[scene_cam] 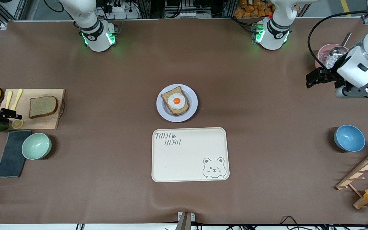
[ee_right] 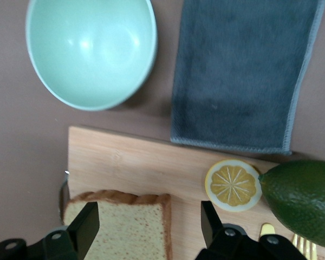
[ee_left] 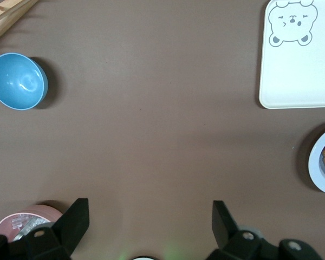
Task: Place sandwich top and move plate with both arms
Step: 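Lower the right gripper and grasp the bread slice's crust edge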
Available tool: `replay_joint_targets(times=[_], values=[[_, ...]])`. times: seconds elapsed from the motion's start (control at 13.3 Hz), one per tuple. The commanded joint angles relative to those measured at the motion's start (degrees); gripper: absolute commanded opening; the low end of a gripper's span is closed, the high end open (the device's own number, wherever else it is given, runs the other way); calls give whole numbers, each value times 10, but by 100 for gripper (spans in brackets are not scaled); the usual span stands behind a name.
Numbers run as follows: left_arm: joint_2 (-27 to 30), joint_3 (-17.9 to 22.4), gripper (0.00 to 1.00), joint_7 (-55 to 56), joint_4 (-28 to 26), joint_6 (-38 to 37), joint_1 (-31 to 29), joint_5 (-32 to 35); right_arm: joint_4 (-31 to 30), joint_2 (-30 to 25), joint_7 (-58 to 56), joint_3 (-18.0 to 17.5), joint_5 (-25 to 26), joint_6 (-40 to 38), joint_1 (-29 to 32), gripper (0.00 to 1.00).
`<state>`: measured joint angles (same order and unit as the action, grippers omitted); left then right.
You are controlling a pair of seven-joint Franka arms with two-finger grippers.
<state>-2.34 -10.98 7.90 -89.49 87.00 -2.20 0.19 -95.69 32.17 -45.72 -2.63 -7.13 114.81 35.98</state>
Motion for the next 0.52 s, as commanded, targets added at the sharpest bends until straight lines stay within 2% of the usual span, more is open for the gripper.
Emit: replay_joint_targets(times=[0.0, 0.45], values=[[8, -4, 100, 4, -18, 18, -3, -8, -7, 20, -28, -11, -9, 13, 32, 84], [37, -3, 100, 5, -82, 70, -7, -16, -59, 18, -35, -13, -17, 46, 48, 76]])
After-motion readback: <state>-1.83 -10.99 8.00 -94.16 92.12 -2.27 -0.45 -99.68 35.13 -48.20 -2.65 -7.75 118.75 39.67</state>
